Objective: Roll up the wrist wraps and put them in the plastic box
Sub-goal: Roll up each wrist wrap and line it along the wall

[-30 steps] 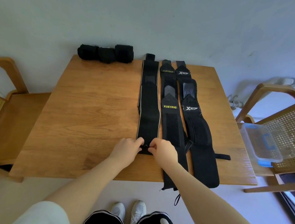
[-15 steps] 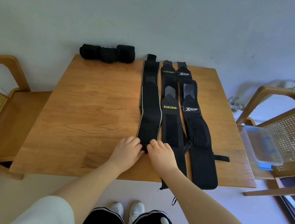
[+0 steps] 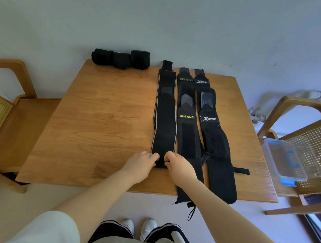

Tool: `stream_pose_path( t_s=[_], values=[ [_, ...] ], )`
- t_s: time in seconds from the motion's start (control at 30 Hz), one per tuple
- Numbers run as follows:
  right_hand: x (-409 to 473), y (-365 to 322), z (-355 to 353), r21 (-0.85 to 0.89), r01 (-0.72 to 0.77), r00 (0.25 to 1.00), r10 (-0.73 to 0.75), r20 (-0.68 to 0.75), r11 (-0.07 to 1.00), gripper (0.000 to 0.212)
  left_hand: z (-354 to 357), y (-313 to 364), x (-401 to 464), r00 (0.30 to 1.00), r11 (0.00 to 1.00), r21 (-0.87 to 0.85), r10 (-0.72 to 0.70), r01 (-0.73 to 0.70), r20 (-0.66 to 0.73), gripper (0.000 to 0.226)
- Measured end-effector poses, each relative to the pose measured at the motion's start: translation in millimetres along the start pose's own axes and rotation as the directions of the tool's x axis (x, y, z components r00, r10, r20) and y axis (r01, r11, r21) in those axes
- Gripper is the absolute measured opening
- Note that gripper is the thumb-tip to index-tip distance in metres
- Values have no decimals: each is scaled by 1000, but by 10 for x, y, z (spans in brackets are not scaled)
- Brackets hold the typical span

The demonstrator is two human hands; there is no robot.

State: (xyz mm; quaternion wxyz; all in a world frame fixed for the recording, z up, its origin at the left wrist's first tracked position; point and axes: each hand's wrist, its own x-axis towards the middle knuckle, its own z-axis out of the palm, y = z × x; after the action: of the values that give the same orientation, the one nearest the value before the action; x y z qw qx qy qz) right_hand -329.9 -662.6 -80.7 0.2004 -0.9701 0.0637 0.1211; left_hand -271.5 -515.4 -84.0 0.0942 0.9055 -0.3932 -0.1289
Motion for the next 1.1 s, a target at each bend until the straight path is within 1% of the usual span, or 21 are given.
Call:
stream_pose_path(
  t_s=[0.07, 0.1, 0.17, 0.23, 0.27, 0.33, 0.43, 0.53, 0.6, 0.67, 0.7, 0.77, 0.8, 0.87, 0.93, 1.03, 1.1],
  values=[
    [-1, -47, 13, -77, 41, 996, -46, -76, 996, 25, -21, -3, 65, 1000, 1000, 8, -11, 11, 11, 29],
    [-7, -63, 23, -118, 64, 994, -74, -85, 991, 29, -29, -10, 97, 999, 999, 16, -31, 31, 10, 30],
    [-33, -61, 43, -222, 111, 991, -125, -53, 969, 36, -25, -19, 136, 997, 996, 46, -74, 74, 0, 31],
    [-33, -32, 53, -312, 136, 987, -154, -34, 940, 34, -15, -24, 155, 994, 992, 70, -104, 105, -19, 32],
    [-14, -22, 56, -328, 131, 987, -154, -43, 935, 31, -17, -29, 164, 994, 992, 67, -107, 109, -33, 32],
    [43, -25, 49, -312, 93, 991, -118, -62, 946, 28, -19, -40, 175, 993, 996, 28, -87, 89, -83, 31],
    [145, -24, 7, -189, -25, 998, 13, -65, 982, 31, -20, -49, 174, 991, 999, -31, -42, 39, -129, 28],
    [227, 4, -32, -24, -152, 986, 150, -70, 988, 29, 7, -66, 165, 997, 999, -46, -31, 27, -73, 41],
    [266, 4, -49, 44, -199, 977, 202, -73, 979, 25, 49, -80, 166, 999, 999, -23, -30, 29, -43, 48],
    [292, -10, -60, 24, -189, 979, 190, -78, 982, 19, 80, -98, 180, 997, 997, -46, -56, 54, -58, 45],
    [289, -8, -60, -8, -159, 983, 158, -92, 987, 18, 88, -106, 193, 995, 996, -65, -69, 65, -67, 43],
    [262, 14, -49, -71, -73, 993, 66, -94, 995, 25, 81, -120, 236, 996, 997, -51, -54, 50, -73, 42],
    [244, 31, -38, -94, -36, 997, 29, -73, 995, 29, 71, -130, 270, 997, 999, -29, -32, 30, -72, 42],
    [206, 69, -34, -97, -1, 1000, -1, -22, 995, 35, 3, -140, 338, 999, 1000, -7, -4, 4, -46, 42],
    [188, 99, -56, -108, 17, 1000, -18, -7, 994, 32, -62, -148, 380, 1000, 1000, -26, 10, -10, -3, 41],
    [207, 141, -96, -98, 44, 999, -43, 12, 994, 33, -112, -108, 355, 998, 993, -113, -25, 31, 54, 45],
    [240, 172, -128, -67, 57, 998, -54, 43, 996, 38, -106, -109, 364, 998, 994, -106, -22, 28, 55, 46]
  ],
)
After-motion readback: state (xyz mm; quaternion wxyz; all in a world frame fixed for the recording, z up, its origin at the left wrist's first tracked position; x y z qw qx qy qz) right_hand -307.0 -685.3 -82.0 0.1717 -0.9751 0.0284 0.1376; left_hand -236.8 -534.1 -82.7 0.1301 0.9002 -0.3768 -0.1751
